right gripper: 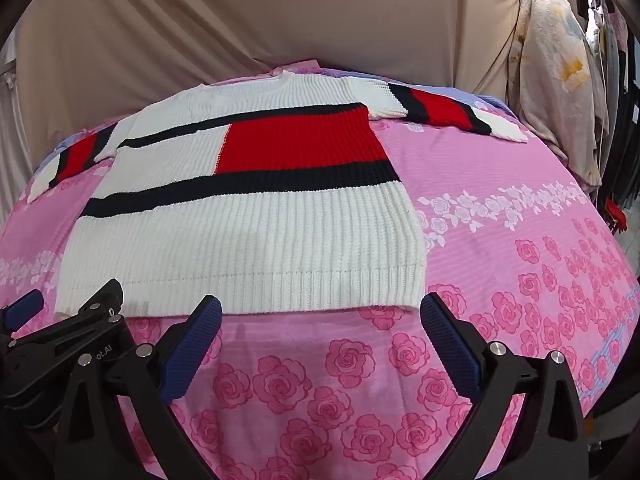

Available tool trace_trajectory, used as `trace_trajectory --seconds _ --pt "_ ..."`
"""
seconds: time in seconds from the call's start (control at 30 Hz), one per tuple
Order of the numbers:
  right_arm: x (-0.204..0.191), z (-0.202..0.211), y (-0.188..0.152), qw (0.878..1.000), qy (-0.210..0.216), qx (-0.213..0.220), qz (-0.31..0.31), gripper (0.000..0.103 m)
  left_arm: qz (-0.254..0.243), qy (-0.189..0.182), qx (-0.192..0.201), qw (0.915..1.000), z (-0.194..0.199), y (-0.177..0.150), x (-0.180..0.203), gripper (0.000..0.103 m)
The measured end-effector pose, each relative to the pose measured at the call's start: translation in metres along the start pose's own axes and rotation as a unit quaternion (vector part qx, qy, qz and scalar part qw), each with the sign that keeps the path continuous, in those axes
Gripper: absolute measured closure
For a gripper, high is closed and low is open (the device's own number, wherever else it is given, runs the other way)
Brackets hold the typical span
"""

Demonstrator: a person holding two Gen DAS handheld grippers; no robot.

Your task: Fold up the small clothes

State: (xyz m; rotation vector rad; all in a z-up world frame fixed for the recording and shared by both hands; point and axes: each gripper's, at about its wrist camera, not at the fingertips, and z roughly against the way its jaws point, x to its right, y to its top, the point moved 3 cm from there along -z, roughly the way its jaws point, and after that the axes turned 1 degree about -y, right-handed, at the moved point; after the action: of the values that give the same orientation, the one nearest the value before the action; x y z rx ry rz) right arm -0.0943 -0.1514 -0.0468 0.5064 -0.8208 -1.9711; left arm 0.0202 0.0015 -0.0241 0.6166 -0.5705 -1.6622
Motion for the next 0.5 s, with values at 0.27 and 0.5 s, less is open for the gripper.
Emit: trace_trajectory --seconds 0.27,0.5 --pt "-0.003 -0.001 0.001 1.000 -0.002 -0.003 0.002 0.005 -0.002 0.002 0.002 1.0000 0.007 -0.005 -0.001 0.005" --pt "-0.002 -0.001 -0.001 1.000 -0.002 -0.004 0.002 0.005 -0.002 0.008 -0.003 1.0000 -0.002 -0.002 -0.002 0.005"
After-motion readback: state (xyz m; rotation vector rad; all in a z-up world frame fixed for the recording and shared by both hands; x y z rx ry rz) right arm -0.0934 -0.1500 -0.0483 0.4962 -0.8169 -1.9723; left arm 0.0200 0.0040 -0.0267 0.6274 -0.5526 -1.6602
